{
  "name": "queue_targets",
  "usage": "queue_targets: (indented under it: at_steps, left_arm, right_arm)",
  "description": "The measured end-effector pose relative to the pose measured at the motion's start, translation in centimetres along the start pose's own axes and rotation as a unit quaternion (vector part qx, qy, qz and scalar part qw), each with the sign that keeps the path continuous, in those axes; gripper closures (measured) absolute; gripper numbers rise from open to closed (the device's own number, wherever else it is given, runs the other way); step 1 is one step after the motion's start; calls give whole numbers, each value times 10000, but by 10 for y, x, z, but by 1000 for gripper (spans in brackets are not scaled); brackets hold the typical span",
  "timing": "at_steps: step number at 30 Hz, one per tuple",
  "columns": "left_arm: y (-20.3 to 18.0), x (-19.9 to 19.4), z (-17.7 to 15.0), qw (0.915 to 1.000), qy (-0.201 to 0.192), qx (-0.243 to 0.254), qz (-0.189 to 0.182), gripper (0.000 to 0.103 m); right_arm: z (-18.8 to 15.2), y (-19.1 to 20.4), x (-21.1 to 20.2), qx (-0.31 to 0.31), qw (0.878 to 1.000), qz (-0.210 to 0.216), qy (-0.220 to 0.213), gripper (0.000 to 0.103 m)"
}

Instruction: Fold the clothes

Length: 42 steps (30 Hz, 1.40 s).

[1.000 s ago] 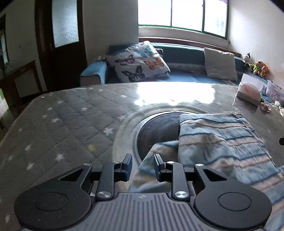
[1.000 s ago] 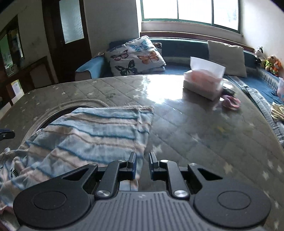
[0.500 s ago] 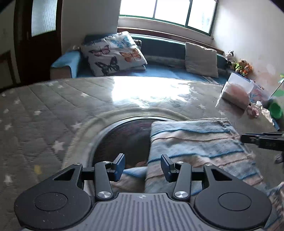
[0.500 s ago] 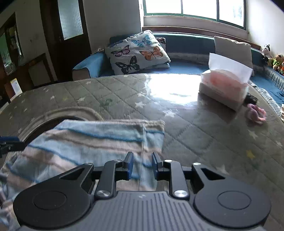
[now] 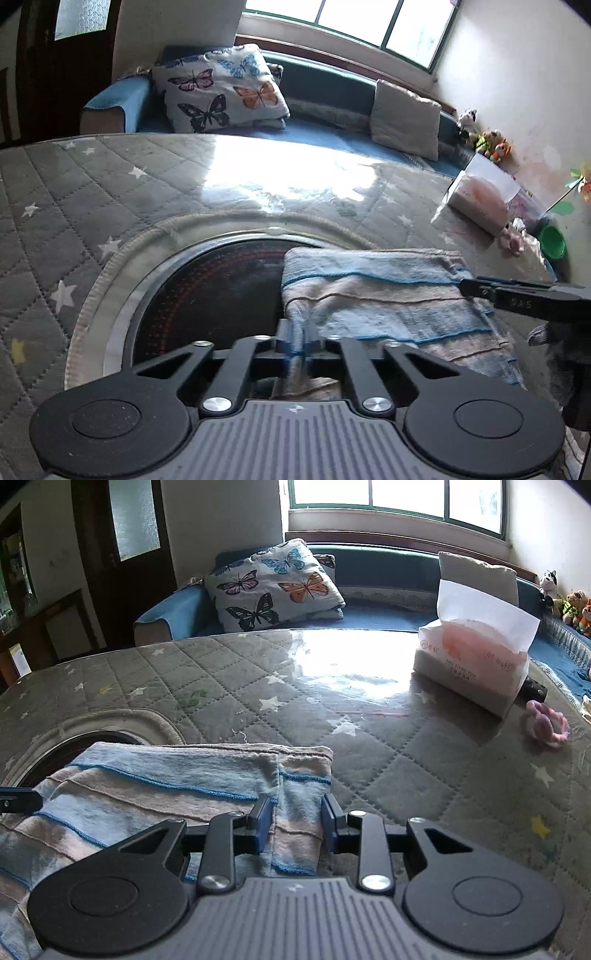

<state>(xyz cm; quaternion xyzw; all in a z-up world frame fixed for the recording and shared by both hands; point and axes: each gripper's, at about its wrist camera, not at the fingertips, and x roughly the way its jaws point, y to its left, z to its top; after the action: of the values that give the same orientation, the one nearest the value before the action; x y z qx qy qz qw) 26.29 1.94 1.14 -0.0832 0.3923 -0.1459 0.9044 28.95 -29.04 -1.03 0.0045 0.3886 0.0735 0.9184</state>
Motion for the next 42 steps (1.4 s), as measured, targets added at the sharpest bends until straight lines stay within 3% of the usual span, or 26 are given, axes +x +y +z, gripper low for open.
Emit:
queue_targets:
  at_steps: [4, 7, 16, 19, 21, 23, 26, 30, 34, 42]
  left_arm:
    - [-22, -29, -6, 9979, -415, 255, -438, 99]
    - [-46, -49, -17, 9932, -494, 625, -847, 99]
    - [-80, -56, -62, 9792, 212, 1367, -1484, 95]
    - [-78, -64, -62, 9771, 194, 1483, -1512, 95]
    - [-72, -72, -55, 9791, 20, 1428, -1446, 89]
    - [-60, -78, -42, 9847, -250, 1242, -1195, 76]
    - [-38, -73, -19, 9940, -463, 883, -445, 73]
    - [-13, -44, 0, 9979, -136, 610, 184, 73]
    - [-7, -25, -8, 9967, 236, 731, 271, 73]
    - [-6, -11, -18, 9960, 476, 685, 312, 74]
  right_arm:
    - [0, -3, 1, 61, 10000, 31, 7, 74]
    - [0, -6, 0, 134, 9999, 73, 0, 75]
    - [-1, -20, -4, 432, 9988, 217, -4, 73]
    - [-2, -22, -6, 459, 9987, 223, -6, 73]
    - [-3, -23, -6, 464, 9987, 228, -12, 73]
    - [-3, -22, -6, 460, 9987, 222, -17, 73]
    - [-3, -21, -6, 445, 9988, 205, -21, 73]
    - [-3, -21, -6, 446, 9988, 211, -24, 72]
    - [-3, -21, -6, 434, 9988, 217, -34, 71]
    - [-3, -20, -4, 341, 9992, 183, -56, 69]
